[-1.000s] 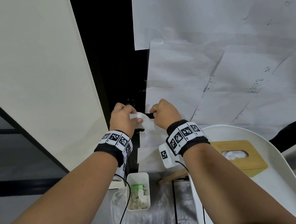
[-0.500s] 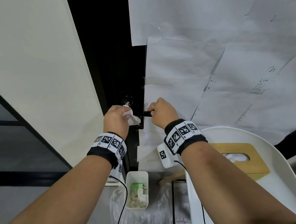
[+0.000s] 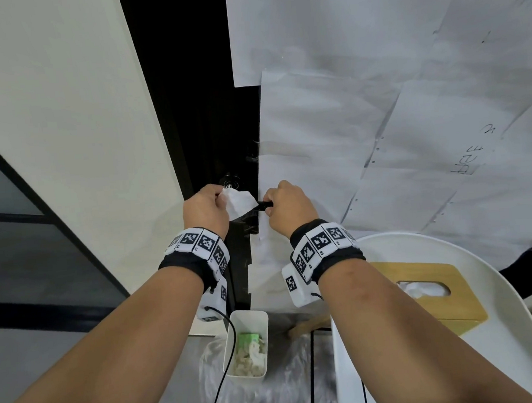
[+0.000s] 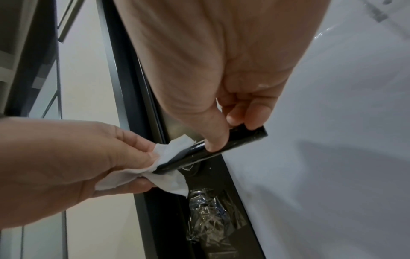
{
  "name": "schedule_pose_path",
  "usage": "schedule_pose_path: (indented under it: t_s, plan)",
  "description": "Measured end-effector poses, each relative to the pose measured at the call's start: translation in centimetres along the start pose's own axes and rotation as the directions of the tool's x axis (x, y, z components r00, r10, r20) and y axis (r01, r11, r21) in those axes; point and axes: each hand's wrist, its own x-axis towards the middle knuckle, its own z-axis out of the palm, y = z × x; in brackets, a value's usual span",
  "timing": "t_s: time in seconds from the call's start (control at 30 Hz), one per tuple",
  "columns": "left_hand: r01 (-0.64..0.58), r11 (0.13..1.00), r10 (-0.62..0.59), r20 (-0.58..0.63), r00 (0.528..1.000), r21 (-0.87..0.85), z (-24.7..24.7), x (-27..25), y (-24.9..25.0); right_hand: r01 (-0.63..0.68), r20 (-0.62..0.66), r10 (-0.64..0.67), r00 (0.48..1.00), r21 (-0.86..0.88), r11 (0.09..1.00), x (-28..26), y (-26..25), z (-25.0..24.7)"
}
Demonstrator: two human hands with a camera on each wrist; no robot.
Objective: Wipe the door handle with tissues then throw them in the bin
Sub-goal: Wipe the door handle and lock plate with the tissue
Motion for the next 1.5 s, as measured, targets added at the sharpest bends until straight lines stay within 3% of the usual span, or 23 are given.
schedule_pose_path:
  t_s: [0.3,0.47,0.93,1.5]
  plan:
    - [0.066,0.997,-0.068,0.076,0.995,0.026,0.4,0.4,0.4,-0.001,0.005,0.000,1.000,0.010,1.000,0.2,0.1,-0.1]
    - [0.116,0.992,-0.115,0.026,0.993,-0.045,0.4,0.8,0.6,-0.008,0.001,0.008,1.000,0.011,1.000,0.1,0.0,-0.1]
    - [0.021,1.000,-0.020,0.056,0.998,-0.012,0.5,1.3,0.9,-0.013,-0.022,0.013,1.000,-0.002,1.000,-0.4,-0.5,-0.2]
    - [0.079,0.996,-0.081,0.042,0.996,0.048,1.1,4.0,1.6,-0.016,-0.020,0.017,1.000,0.012,1.000,-0.1,-0.5,-0.2]
